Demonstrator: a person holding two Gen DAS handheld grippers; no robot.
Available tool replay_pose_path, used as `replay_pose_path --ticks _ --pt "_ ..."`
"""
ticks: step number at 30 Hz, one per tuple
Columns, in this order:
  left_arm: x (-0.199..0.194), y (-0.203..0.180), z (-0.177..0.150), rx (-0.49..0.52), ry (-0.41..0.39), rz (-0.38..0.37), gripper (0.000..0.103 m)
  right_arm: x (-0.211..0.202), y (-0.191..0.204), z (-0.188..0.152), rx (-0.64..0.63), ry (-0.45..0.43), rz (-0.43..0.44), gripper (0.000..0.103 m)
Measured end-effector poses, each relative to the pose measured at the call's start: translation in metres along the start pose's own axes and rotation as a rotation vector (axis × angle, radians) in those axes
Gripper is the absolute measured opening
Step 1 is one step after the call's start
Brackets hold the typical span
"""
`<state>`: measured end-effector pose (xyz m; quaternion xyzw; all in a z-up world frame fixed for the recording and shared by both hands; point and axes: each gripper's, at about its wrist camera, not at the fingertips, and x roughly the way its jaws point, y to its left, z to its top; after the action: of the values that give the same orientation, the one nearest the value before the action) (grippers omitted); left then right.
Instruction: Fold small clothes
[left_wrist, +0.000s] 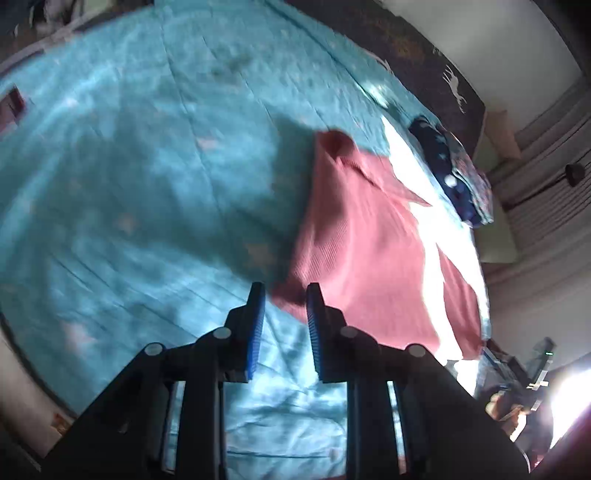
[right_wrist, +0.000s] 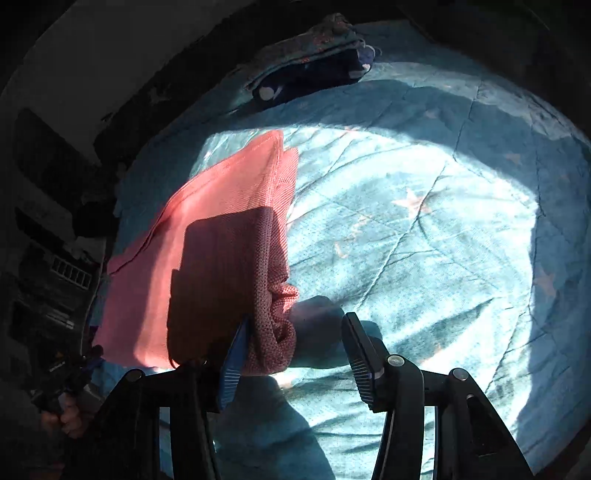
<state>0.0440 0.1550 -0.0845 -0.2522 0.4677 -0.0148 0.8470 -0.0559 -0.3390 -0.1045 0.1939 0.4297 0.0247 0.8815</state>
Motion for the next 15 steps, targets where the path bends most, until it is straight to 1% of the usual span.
replay_pose_path --ticks 1,2,4,5,6,8,9,12,13,15 --pt "-0.007 -0.003 0.004 0.021 -0.039 0.020 0.023 -0.007 0.002 0.003 -0.035 -0.037 -0.037 0.061" --pt "-0.012 -0.004 0.008 0.036 -0.060 0.017 0.023 -0.008 0.006 0.009 -0.066 -0.062 -0.056 0.062" --pt "-0.011 -0.016 0.023 0.066 -0.074 -0.009 0.023 -0.003 0.024 0.020 -0.130 -0.084 -0.081 0.063" --pt "-0.008 -0.023 0.027 0.080 -0.073 -0.023 0.023 -0.002 0.031 0.029 -0.157 -0.085 -0.082 0.063" --pt "-0.001 -0.035 0.035 0.115 -0.066 -0.048 0.023 0.003 0.039 0.035 -0.180 -0.084 -0.070 0.063" --pt "0.014 -0.058 0.046 0.178 -0.040 -0.082 0.023 0.021 0.063 0.049 -0.232 -0.075 -0.035 0.063" --pt "0.024 -0.066 0.050 0.203 -0.019 -0.094 0.024 0.038 0.079 0.056 -0.257 -0.065 -0.030 0.063" --pt "0.056 -0.078 0.057 0.220 0.061 -0.106 0.023 0.059 0.106 0.068 -0.316 -0.038 -0.019 0.064" --pt "0.072 -0.080 0.062 0.215 0.098 -0.096 0.023 0.067 0.111 0.073 -0.323 -0.026 -0.021 0.064" --pt "0.088 -0.081 0.065 0.220 0.141 -0.083 0.023 0.080 0.117 0.078 -0.334 -0.003 -0.012 0.064"
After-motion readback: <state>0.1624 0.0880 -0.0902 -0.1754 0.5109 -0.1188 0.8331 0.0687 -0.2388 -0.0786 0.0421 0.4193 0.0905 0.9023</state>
